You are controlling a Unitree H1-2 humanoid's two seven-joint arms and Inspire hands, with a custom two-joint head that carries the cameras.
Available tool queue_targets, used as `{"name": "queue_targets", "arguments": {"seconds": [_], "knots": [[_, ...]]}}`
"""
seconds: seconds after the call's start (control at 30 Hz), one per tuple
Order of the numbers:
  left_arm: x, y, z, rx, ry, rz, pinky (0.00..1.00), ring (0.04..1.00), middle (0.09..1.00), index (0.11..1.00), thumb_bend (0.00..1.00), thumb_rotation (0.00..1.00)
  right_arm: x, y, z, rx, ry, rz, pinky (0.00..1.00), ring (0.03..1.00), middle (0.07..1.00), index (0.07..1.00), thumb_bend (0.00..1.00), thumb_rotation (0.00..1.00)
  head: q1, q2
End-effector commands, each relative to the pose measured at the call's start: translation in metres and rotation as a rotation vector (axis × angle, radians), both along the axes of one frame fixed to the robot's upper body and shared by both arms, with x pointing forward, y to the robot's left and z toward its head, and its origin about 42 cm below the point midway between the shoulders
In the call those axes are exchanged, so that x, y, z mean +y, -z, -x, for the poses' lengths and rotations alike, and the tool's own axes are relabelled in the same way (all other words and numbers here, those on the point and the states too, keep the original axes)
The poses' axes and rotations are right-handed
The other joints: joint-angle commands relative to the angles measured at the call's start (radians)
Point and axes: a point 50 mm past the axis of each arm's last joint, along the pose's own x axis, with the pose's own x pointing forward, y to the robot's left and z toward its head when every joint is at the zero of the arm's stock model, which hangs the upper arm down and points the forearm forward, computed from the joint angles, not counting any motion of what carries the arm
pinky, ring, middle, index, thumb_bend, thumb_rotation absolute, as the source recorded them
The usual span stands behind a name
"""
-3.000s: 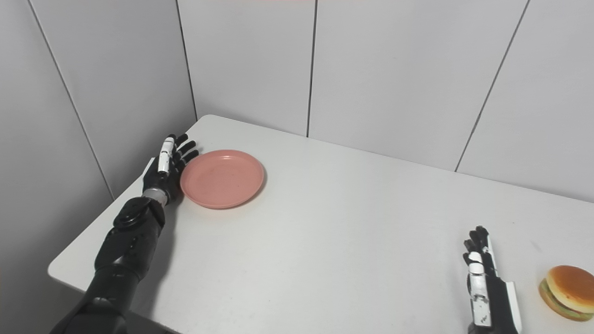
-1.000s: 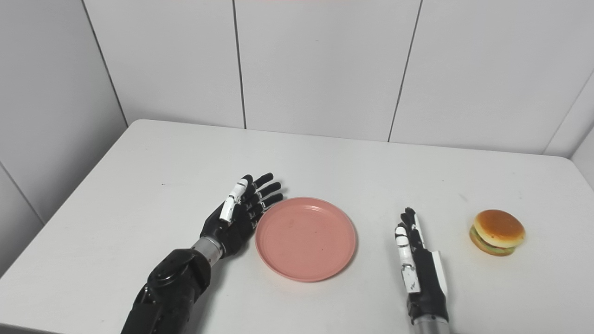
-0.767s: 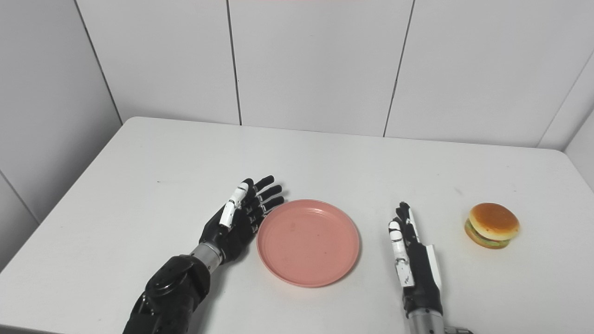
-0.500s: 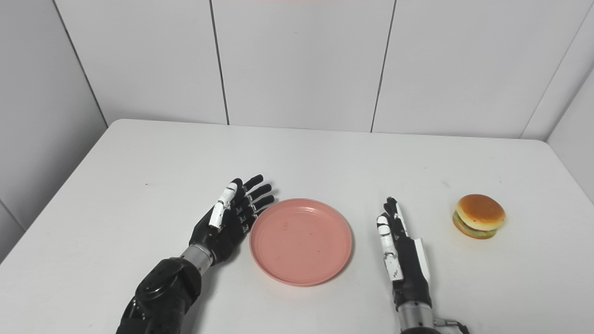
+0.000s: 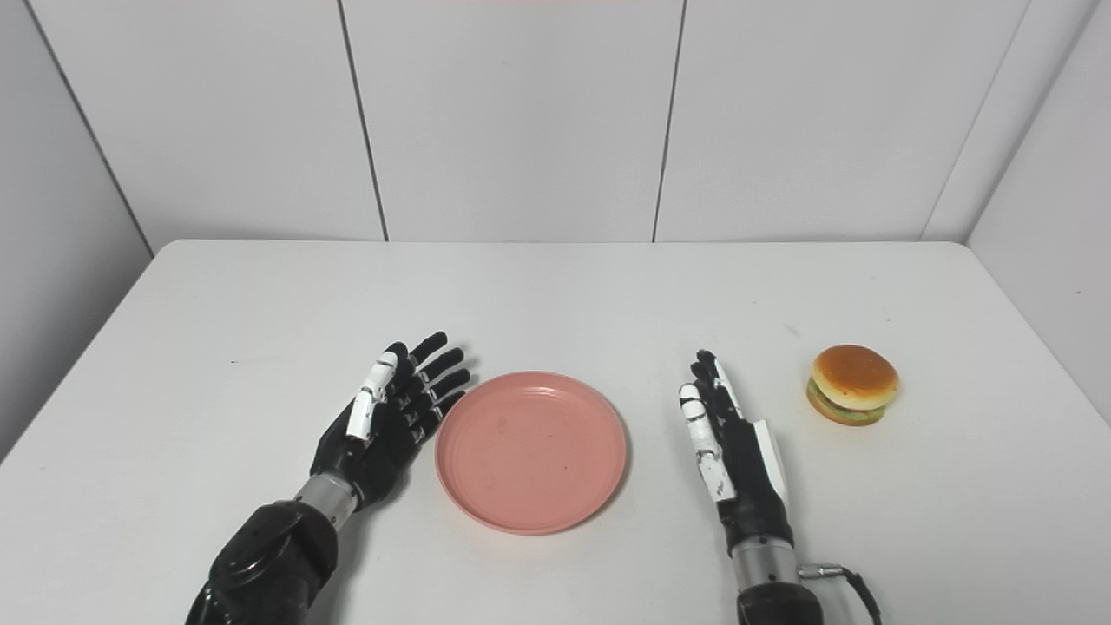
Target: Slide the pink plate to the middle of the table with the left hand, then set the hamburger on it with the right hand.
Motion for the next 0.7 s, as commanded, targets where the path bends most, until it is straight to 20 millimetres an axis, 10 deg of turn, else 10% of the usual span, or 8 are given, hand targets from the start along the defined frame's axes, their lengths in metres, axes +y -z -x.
{"name": "queue_targets", "arguments": {"seconds": [0.0, 0.43, 0.67], "knots": [[0.005, -0.008, 0.000, -0.047, -0.013, 0.002, 0.91, 0.905, 0.906, 0.891, 0.33, 1.00, 0.001, -0.033, -0.007, -0.102, -0.002, 0.041, 0.91, 0.926, 0.938, 0.954, 0.37, 1.00, -0.020, -0.001], [0.008, -0.005, 0.003, -0.039, 0.000, 0.004, 0.91, 0.906, 0.909, 0.894, 0.32, 1.00, -0.033, -0.105, -0.014, -0.279, 0.078, 0.429, 0.87, 0.923, 0.938, 0.939, 0.46, 1.00, -0.149, -0.025], [0.014, 0.000, 0.003, -0.033, 0.014, 0.006, 0.92, 0.913, 0.915, 0.906, 0.32, 1.00, -0.052, -0.129, -0.013, -0.337, 0.183, 0.642, 0.77, 0.876, 0.938, 0.943, 0.63, 0.84, -0.208, -0.035]]}}
